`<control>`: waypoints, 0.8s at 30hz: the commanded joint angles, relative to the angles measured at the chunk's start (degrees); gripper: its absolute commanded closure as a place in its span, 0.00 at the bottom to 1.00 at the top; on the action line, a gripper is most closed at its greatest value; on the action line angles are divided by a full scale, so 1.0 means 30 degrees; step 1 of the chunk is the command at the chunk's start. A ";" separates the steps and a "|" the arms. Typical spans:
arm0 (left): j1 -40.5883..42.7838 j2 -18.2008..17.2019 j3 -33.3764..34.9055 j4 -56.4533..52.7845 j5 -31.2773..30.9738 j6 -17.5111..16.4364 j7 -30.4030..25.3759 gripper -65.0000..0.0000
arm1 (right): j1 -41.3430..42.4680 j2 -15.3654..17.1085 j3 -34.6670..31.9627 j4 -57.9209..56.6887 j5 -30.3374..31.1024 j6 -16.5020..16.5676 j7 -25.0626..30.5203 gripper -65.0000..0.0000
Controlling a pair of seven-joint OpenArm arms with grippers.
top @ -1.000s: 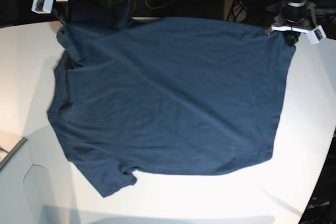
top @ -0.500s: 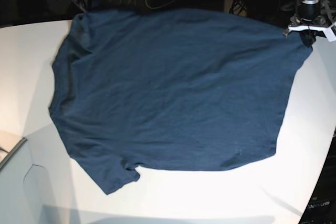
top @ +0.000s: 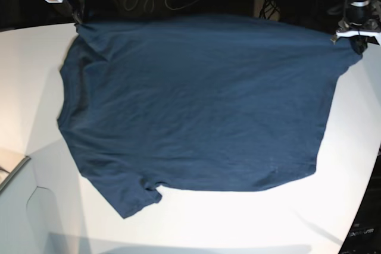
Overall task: Layout the t-shirt on the table in an organized manner, then fold the t-shirt properly
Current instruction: 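Lift the shoulder corners with both grippers and fold them over the shirt, then drag the folded edge with both grippers away from the shirt body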
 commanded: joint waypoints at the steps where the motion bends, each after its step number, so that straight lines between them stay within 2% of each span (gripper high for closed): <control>1: -0.0110 -0.0250 -0.0118 0.0329 0.0004 0.0010 -0.0539 1.00 | 0.0177 0.0091 0.0055 0.0240 0.0125 0.0224 0.0614 1.00; 8: -0.1487 -0.0573 0.0028 0.0241 0.0033 0.0010 -0.0539 1.00 | 0.2463 0.0179 0.0055 -0.0346 0.0095 0.0224 -0.0294 1.00; 24: -0.7290 -0.1012 0.0497 -0.3920 0.0062 0.0010 -0.0480 1.00 | 0.9613 0.0648 0.0055 -0.0404 0.0066 0.0224 -0.6624 1.00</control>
